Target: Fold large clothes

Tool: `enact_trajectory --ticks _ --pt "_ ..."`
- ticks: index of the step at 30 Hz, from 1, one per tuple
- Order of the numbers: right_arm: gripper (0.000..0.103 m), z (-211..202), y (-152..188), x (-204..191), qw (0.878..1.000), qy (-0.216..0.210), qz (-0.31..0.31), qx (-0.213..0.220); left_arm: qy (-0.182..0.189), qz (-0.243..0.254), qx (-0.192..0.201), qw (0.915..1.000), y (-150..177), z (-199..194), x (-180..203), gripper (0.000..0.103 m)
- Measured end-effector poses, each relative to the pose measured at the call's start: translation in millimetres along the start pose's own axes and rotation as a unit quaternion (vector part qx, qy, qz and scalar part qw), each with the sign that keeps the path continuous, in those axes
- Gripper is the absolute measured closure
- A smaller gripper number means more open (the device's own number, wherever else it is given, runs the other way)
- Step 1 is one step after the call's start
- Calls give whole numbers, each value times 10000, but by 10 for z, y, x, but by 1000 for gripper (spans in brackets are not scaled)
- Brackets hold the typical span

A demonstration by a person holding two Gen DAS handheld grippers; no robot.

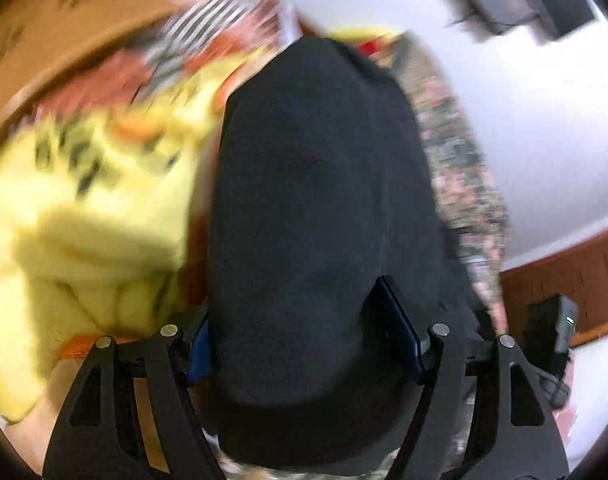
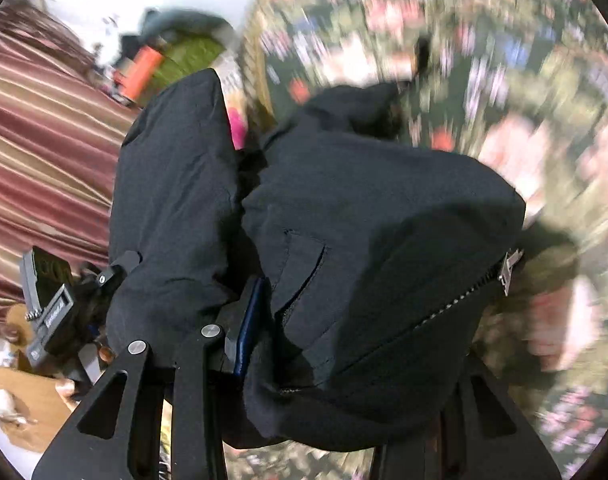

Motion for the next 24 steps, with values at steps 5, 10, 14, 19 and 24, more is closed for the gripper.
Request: enact_trajectory --ticks 5,10,14,19,24 --pt "64 -72 131 -57 9989 306 -354 -56 47 87 51 9999 156 -121 -2 29" --pt "63 -385 240 20 9987 419 -300 -14 -936 575 224 9937 272 -295 174 30" --pt "63 -806 431 -34 9971 549 -459 248 -1390 1125 395 9831 398 -530 357 30" --pt "63 -1421 670 -375 9876 773 -987 942 -1226 1497 946 9765 653 -1162 725 30" --pt "63 -2113 957 -944 9634 817 -1591 1998 -880 1944 1822 9598 984 -2077 1292 30"
Point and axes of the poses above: each gripper's, at about its wrist camera, not at the fingertips, and z roughly the way its jaws point, x to its right, y to its underside, the point moved 4 cm from there along z, roughly the way its jaws point, and after that the axes turned 4 degrees about -x, right-handed, at the moved point
